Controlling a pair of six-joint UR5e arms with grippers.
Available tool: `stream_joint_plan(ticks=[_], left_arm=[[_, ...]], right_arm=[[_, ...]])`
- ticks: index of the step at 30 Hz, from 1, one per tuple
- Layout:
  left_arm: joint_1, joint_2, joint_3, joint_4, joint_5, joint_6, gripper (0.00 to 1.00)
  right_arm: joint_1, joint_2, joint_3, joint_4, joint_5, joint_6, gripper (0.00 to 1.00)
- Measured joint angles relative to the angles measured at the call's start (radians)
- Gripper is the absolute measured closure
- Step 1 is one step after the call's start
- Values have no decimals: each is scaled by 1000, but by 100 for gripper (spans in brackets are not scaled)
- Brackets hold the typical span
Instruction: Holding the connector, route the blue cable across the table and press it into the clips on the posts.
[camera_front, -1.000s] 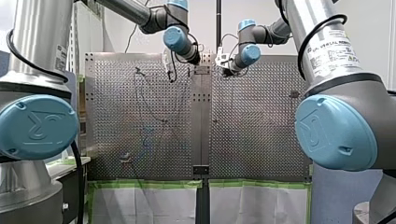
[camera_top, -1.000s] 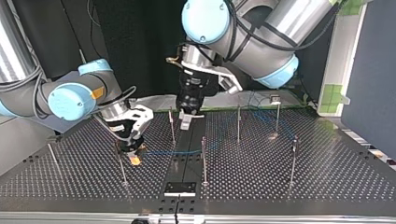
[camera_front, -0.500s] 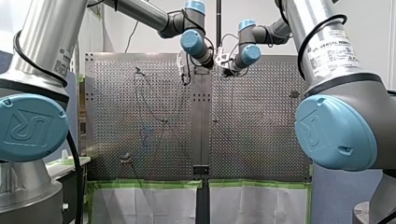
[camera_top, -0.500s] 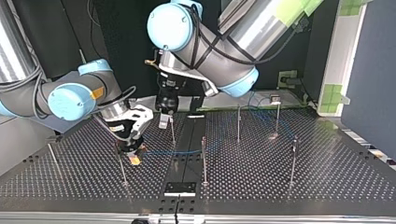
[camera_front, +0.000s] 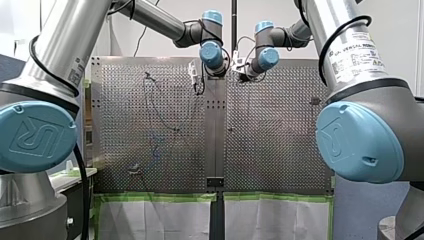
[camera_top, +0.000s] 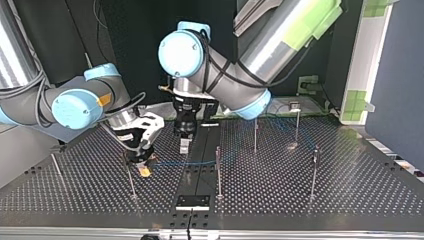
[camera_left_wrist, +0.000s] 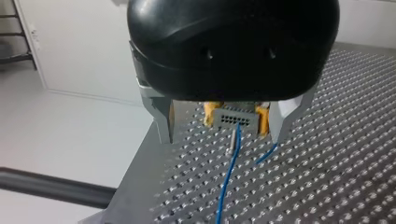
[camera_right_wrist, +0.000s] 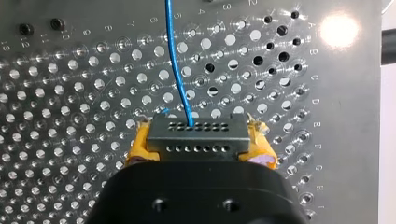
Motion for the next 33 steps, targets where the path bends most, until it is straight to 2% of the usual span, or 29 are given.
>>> stream_joint_plan(ticks=[4,7,12,19,28,33], left_arm=[[22,-8,13,20,25,-1,0],[34,-26,32,9,34,0,0],[47,-71,78,-16,22,0,0],[83,-125,138,17,25,-7,0],[102,-156,151,23,38,-9,0],[108,-177,154,30,30,-10,0]], right_arm=[[0,0,0,0,0,0,100],[0,0,0,0,0,0,100],[0,0,1,0,0,-1,100],[-1,0,2,0,0,-1,100],[-2,0,2,0,-1,0,100],[-2,0,2,0,-1,-1,100]])
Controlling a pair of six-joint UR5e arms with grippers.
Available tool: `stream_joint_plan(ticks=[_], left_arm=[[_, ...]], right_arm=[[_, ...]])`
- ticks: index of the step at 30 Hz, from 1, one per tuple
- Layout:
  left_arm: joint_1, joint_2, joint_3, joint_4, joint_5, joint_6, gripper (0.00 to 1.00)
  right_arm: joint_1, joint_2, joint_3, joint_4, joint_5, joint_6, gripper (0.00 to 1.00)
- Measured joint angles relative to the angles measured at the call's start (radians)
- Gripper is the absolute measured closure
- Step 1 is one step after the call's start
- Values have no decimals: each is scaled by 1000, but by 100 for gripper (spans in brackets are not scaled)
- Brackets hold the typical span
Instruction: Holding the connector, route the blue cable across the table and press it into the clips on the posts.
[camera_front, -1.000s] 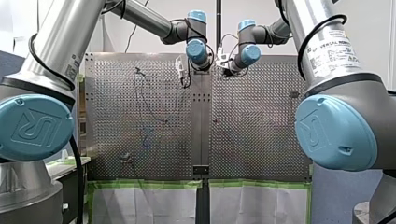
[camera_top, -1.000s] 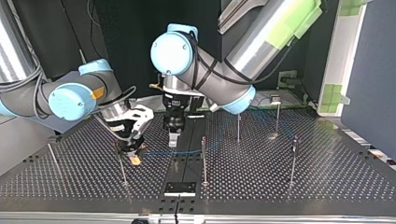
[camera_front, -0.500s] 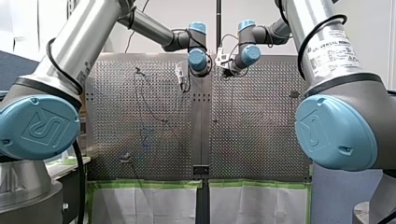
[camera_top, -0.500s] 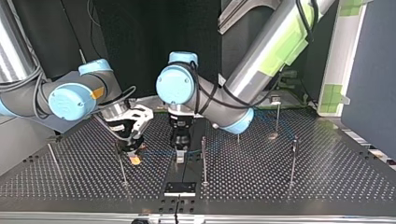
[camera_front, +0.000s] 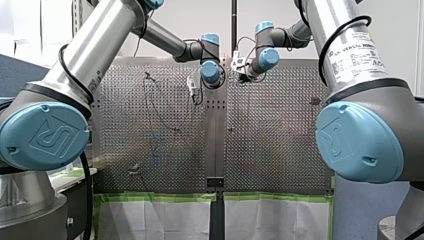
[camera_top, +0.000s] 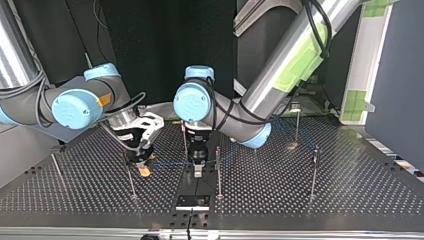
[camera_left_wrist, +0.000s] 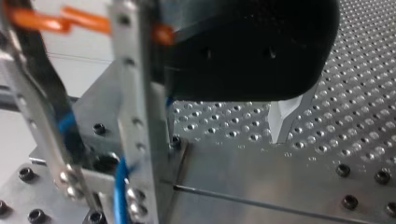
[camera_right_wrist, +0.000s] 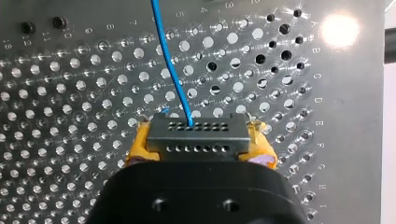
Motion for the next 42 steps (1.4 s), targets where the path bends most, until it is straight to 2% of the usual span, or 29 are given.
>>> stream_joint_plan(ticks=[4,6,7,9,10,11,12,13,14,15,22,28,33,42], left_arm=[[2,-3,3,6,-12,-2,0],[2,-3,3,5,-16,-3,24],[2,-3,3,4,-19,-3,24],[1,-3,3,2,-22,-3,49],[0,-3,3,1,-25,-3,49],[-1,-3,3,0,-27,-4,58],[-3,-3,3,-1,-30,-4,72],[-5,-3,3,-3,-36,-4,72],[-7,-3,3,-7,-42,-4,87],[-9,-3,3,-10,-49,-4,98],[-20,-3,0,-29,-76,-4,100],[-27,-2,-33,-29,-106,-7,100],[-37,-1,-60,-30,-129,-10,100],[-56,0,-128,28,-133,-8,100]], right_arm=[[0,0,0,0,0,0,100],[0,0,0,1,0,0,100],[0,0,0,1,0,0,100],[0,0,0,1,0,0,100],[0,0,0,1,0,1,100],[0,0,0,1,0,1,100],[0,0,0,1,0,1,100],[0,0,0,1,0,1,100],[0,0,0,1,0,1,100],[0,0,0,1,0,1,100],[4,0,2,1,0,1,100],[7,0,15,1,0,1,100],[7,0,47,-1,2,-1,100],[0,0,115,-7,7,-4,100]])
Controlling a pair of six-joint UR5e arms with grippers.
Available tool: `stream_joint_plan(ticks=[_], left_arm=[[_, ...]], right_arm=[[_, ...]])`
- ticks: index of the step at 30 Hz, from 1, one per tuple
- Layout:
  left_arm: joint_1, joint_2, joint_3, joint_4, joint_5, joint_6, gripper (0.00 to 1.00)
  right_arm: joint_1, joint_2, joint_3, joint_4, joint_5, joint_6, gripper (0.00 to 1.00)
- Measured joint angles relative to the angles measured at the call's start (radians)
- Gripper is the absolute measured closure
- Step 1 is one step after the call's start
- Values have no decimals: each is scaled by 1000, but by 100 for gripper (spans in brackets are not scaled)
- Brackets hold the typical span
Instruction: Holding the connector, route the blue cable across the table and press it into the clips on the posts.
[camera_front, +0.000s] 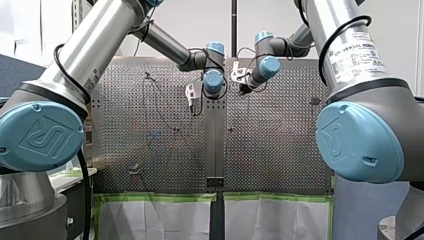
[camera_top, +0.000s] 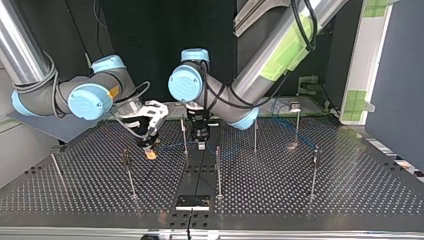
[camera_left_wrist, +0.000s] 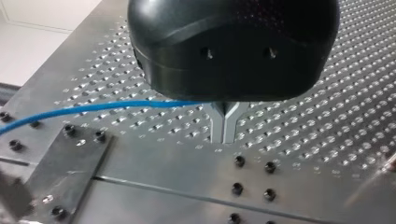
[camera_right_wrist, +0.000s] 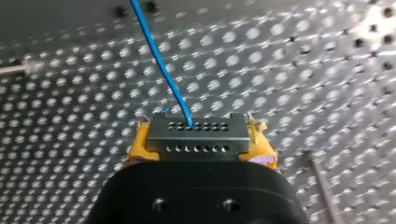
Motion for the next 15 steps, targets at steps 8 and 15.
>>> stream_joint_plan(ticks=[8,15], left_arm=[[-4,-1,-62,62,49,4,100],[-1,-2,-125,125,75,10,100]], right_arm=[[-10,1,59,-22,7,4,100],[-16,3,121,-72,13,0,100]])
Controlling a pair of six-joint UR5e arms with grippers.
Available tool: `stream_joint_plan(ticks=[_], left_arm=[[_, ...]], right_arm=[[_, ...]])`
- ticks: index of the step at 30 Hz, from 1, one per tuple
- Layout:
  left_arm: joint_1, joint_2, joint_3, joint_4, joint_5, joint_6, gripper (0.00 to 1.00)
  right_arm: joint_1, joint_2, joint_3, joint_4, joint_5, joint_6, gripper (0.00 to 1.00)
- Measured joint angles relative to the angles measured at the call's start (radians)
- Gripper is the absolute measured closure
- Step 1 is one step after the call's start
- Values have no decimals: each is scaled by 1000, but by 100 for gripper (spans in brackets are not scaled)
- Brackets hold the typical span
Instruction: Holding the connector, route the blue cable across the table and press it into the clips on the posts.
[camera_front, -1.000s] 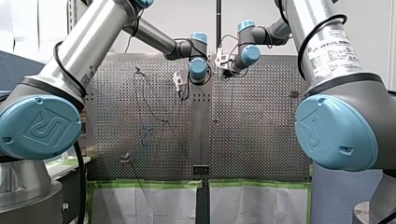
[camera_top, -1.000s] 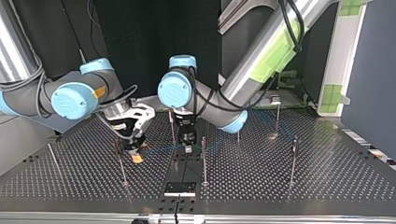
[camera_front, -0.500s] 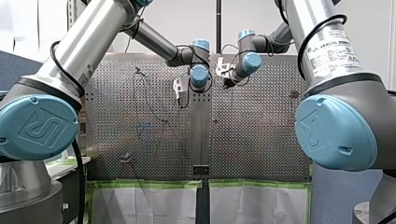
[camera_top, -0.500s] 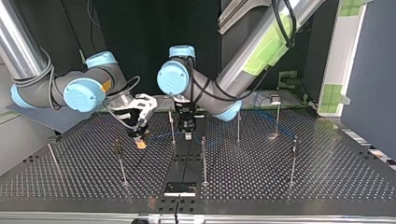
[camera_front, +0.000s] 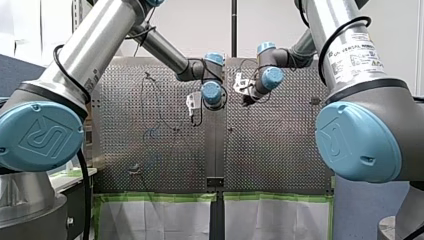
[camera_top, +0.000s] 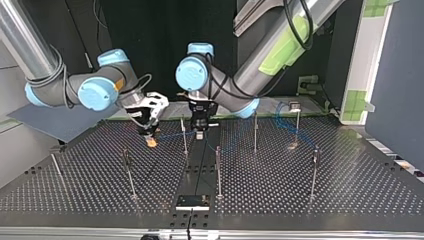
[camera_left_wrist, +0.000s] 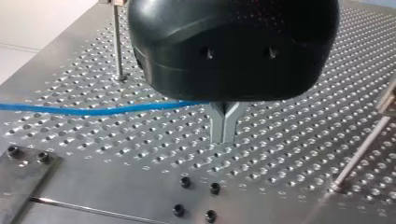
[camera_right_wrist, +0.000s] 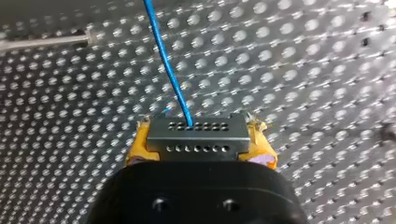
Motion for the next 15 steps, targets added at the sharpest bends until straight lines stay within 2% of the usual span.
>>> stream_joint_plan(ticks=[5,10,15], left_arm=[[10,-1,-46,46,26,-1,100],[15,-5,-91,91,63,-4,100],[11,-33,-131,131,100,-8,100]], right_arm=[[-7,1,41,-17,6,-15,100],[-10,3,84,-34,7,-39,100],[-15,5,127,-70,6,-39,100]])
